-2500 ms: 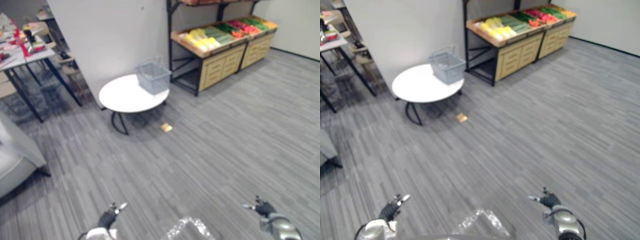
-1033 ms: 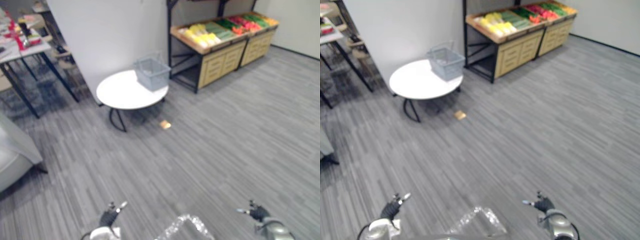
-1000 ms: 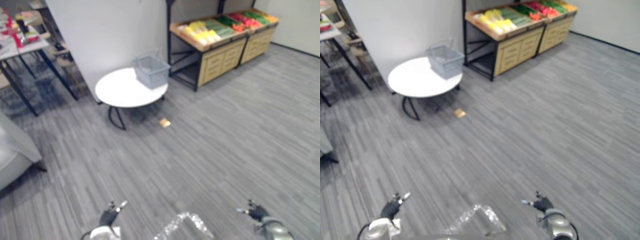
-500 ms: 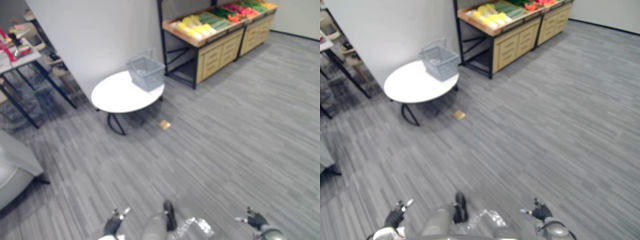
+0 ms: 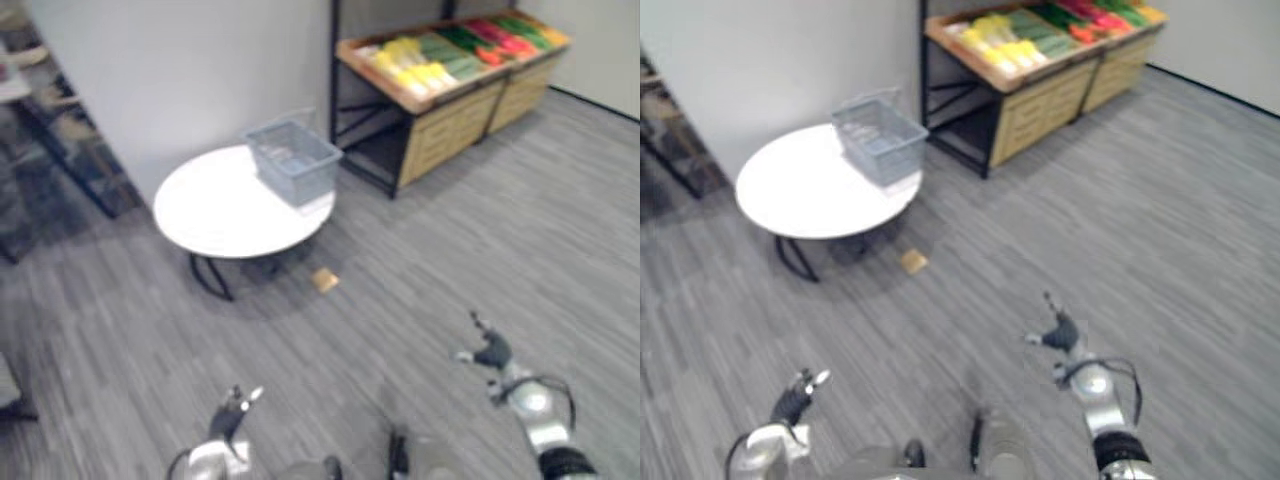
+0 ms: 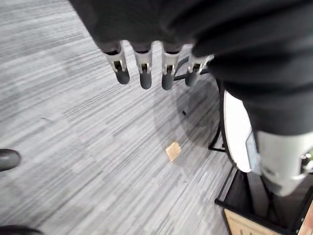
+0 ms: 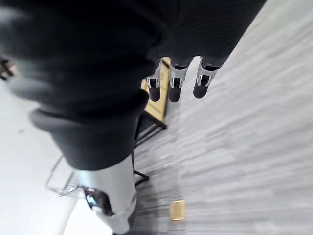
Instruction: Pick vegetable in the basket
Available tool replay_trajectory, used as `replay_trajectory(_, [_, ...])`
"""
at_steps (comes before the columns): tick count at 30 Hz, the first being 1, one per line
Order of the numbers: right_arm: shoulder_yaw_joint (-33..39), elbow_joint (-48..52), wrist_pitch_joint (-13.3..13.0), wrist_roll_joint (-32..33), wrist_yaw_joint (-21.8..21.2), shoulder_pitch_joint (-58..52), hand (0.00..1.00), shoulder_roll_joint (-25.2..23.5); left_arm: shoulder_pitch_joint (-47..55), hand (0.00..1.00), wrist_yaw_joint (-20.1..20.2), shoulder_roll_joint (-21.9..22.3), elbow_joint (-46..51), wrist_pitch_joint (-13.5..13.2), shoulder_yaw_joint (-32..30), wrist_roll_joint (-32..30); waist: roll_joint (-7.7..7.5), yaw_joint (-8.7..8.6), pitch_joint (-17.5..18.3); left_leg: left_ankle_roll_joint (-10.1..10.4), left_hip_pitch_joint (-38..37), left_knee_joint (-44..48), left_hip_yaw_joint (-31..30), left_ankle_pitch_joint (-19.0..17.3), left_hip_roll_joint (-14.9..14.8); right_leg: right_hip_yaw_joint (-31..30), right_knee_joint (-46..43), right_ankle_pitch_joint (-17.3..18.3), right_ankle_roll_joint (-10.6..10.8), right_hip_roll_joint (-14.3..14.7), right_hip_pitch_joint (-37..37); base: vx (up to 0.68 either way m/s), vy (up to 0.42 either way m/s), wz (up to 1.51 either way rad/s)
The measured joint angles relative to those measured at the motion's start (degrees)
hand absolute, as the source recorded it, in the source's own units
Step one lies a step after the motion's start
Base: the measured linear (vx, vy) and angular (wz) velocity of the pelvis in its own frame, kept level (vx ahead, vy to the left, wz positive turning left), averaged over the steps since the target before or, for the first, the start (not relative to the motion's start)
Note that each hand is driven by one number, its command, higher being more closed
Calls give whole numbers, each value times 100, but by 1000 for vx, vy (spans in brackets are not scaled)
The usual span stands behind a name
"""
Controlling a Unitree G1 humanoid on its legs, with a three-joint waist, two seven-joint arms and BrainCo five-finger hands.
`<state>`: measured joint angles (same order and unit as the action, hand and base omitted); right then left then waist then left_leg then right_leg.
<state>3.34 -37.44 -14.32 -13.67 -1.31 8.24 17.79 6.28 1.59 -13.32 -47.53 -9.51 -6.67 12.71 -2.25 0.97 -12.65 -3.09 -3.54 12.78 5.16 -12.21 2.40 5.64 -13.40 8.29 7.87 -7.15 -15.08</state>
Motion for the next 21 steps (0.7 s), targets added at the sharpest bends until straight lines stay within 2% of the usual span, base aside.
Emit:
replay_trajectory(1, [1, 27, 15, -2, 31, 89, 0, 3, 41, 0, -1, -6, -4, 29, -7, 2, -54, 23, 8, 24, -53, 166, -97, -182, 34, -69, 124, -99, 13, -44, -15, 511, -141, 90])
replay_trajectory(2, [-19, 92, 53, 1, 62, 333, 0, 50, 109, 0, 0, 5, -60, 18, -21, 3, -78, 86, 0, 47, -127, 608, -254, -620, 57, -162, -41, -210, -88, -43, -28, 569, -212, 77])
replay_trajectory(3, [-179, 161, 157, 16, 51, 623, 0, 145, 309, 0, 0, 63, -114, 18, -78, 27, -44, 157, 36, 159, -225, 974, -308, -1028, -3, -80, -406, -225, -220, 23, 20, 616, -247, 57])
replay_trajectory(4, [-276, 199, 192, 18, 29, 760, 0, 191, 443, 0, -2, 133, -172, 16, -148, 60, 5, 249, 76, 213, -305, 1291, -297, -1138, -41, -119, -594, -304, -348, 37, 67, 684, -237, 83])
replay_trajectory(5, [-389, 409, 290, 15, -21, 930, 0, 313, 504, 0, 19, 253, -193, 34, -312, 123, 159, 123, 23, 314, 361, 2959, -36, -996, -364, 143, -929, -365, -386, 17, 133, 741, -277, 101])
replay_trajectory(6, [-433, 529, 385, -4, -50, 1017, 0, 394, 580, 0, 94, 426, -197, 88, -332, 185, 484, 167, -19, 357, 875, 4251, 241, -317, -850, 384, -954, -304, -515, 177, 440, 717, -246, 104])
replay_trajectory(7, [-448, 527, 430, -14, -59, 1065, 0, 375, 642, 0, 124, 515, -202, 106, -334, 184, 609, 232, -10, 326, 1050, 4609, 324, 169, -1073, 422, -876, -224, -586, 260, 641, 668, -195, 40])
replay_trajectory(8, [-549, 509, 453, -58, -53, 1160, 0, 321, 743, 0, 184, 633, -222, 131, -329, 182, 598, 397, -55, 284, 1221, 4946, 485, 781, -1225, 374, -576, -146, -661, 278, 1016, 595, -92, 6])
replay_trajectory(9, [-623, 440, 449, -170, -46, 1368, 0, 297, 742, 0, 260, 680, -244, 138, -326, 183, 595, 450, -73, 294, 1387, 4756, 636, 265, -1201, 381, -297, -85, -699, 228, 1298, 575, -84, 5])
replay_trajectory(10, [-630, 335, 441, -206, -39, 1537, 0, 273, 733, 0, 304, 691, -242, 138, -325, 184, 574, 454, -88, 320, 1494, 4506, 749, 46, -1158, 398, -165, -61, -696, 185, 1406, 432, -75, 15])
replay_trajectory(11, [-659, 53, 422, -280, -12, 1945, 0, 266, 729, 0, 334, 696, -244, 135, -325, 196, 512, 448, -128, 364, 1658, 3526, 1085, -193, -976, 431, 123, -29, -684, 75, 1649, 526, -68, 20])
replay_trajectory(12, [-669, -230, 416, -390, 51, 2298, 0, 330, 696, 0, 331, 700, -249, 119, -323, 200, 473, 440, -151, 406, 1705, 2148, 1517, -97, -795, 566, 365, -6, -643, -18, 1911, 529, -47, 23])
replay_trajectory(13, [-678, -349, 415, -390, 91, 2444, 0, 399, 679, 0, 329, 708, -264, 92, -319, 200, 483, 436, -149, 404, 1709, 1446, 1735, 120, -729, 667, 444, 15, -582, -33, 2042, 644, -14, 36])
replay_trajectory(14, [-692, -470, 426, -388, 120, 2684, 0, 564, 670, 0, 323, 717, -291, 31, -319, 200, 566, 434, -174, 413, 1733, 361, 2047, 646, -654, 791, 555, 157, -456, 44, 2321, 435, 37, 28])
replay_trajectory(15, [-739, -494, 433, -386, 124, 2786, 0, 664, 687, 0, 319, 729, -306, 6, -319, 201, 632, 453, -184, 424, 1749, -44, 2116, 901, -662, 812, 555, 277, -412, 121, 2453, 580, 95, 12])
replay_trajectory(16, [-858, -523, 521, -387, 121, 2949, 0, 781, 712, 0, 319, 743, -410, -13, -321, 201, 753, 503, -162, 469, 1760, -533, 2122, 1219, -769, 785, 449, 603, -340, 281, 2670, 646, 141, -22])
replay_trajectory(17, [-852, -546, 576, -393, 160, 2983, 0, 766, 725, 0, 318, 667, -558, 3, -345, 200, 600, 632, -153, -126, 1749, -164, 2146, 1515, -738, 697, 56, 1035, -324, 150, 2730, 654, 141, -22])
replay_trajectory(18, [-857, -603, 586, -419, 169, 2993, 0, 752, 695, 0, 330, 639, -587, 8, -378, 199, 399, 698, -113, -228, 1797, -1, 2191, 1332, -634, 716, -234, 1198, -323, -29, 2638, 617, 115, -12])
replay_trajectory(19, [-842, -730, 608, -509, 191, 3070, 0, 793, 572, 0, 350, 693, -612, 25, -386, 188, 183, 708, -119, -447, 1828, 175, 2244, 1068, -519, 724, -1305, 1278, -265, -321, 2166, 533, 120, 8])
replay_trajectory(20, [-838, -907, 617, -638, 221, 3171, 0, 761, 509, 0, 394, 701, -613, 46, -357, 162, 98, 716, -150, -504, 1793, 311, 2227, 893, -438, 764, -2336, 1149, -277, -582, 1729, 629, 147, 16])
replay_trajectory(21, [-814, -1190, 619, -715, 263, 3268, 0, 762, 433, 0, 429, 685, -608, 103, -323, -20, 86, 699, -194, -650, 1678, 543, 2133, 676, -364, 831, -3347, 1101, -362, -846, 1354, 520, 125, 21])
